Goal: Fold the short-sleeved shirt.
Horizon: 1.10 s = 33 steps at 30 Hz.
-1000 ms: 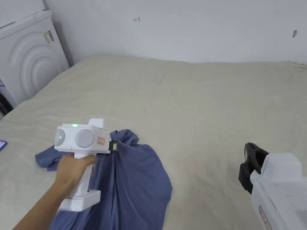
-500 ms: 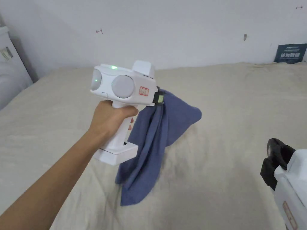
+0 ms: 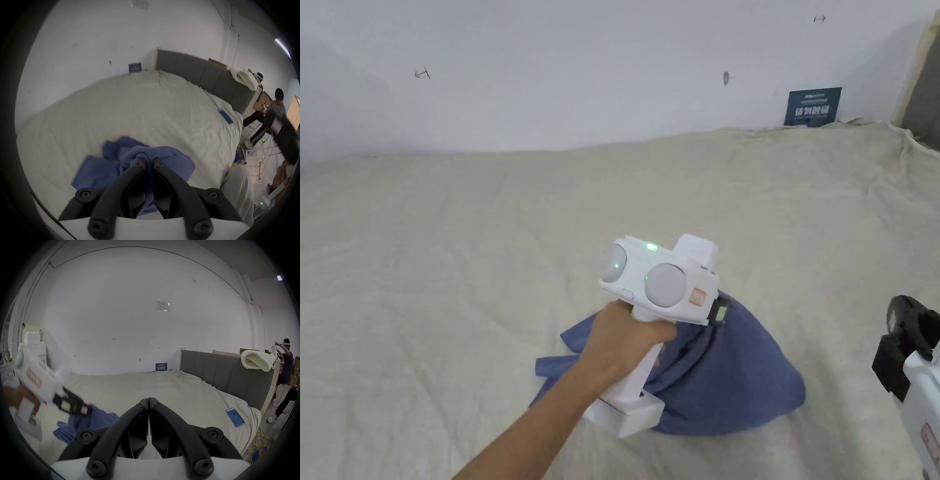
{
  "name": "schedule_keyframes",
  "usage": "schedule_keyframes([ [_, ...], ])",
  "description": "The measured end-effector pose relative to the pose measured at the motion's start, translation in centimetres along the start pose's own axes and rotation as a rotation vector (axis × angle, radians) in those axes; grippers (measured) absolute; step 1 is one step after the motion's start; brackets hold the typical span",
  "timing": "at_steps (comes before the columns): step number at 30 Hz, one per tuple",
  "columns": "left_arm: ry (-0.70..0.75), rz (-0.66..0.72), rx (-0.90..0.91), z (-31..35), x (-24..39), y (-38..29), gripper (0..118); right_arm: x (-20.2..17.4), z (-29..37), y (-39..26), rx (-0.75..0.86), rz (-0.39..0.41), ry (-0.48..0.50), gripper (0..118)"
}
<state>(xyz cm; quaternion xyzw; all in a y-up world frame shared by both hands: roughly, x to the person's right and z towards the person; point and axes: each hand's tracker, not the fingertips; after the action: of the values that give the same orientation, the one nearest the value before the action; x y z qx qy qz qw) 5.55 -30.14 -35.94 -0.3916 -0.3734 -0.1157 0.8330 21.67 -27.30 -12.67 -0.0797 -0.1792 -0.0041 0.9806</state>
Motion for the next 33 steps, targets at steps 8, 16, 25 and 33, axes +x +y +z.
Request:
schedule_keyframes([
  [8,-0.01,0.032,-0.222,-7.1,1.8,-7.6,4,0.7,0.2,-0.6,-0.019,-0.002,-0.013,0],
  [16,-0.028,0.156,-0.266,-8.4,0.3,-9.6,4,0.9,0.6,-0.9,-0.032,-0.004,-0.016,0],
  [25,-0.006,0.12,-0.179,-5.2,1.1,-8.7,99,0.5,0.8,-0.3,-0.019,0.007,-0.004,0],
  [33,0.055,0.137,0.089,1.6,0.2,-5.7,114,-0.4,0.9,0.8,0.011,0.01,0.024,0],
])
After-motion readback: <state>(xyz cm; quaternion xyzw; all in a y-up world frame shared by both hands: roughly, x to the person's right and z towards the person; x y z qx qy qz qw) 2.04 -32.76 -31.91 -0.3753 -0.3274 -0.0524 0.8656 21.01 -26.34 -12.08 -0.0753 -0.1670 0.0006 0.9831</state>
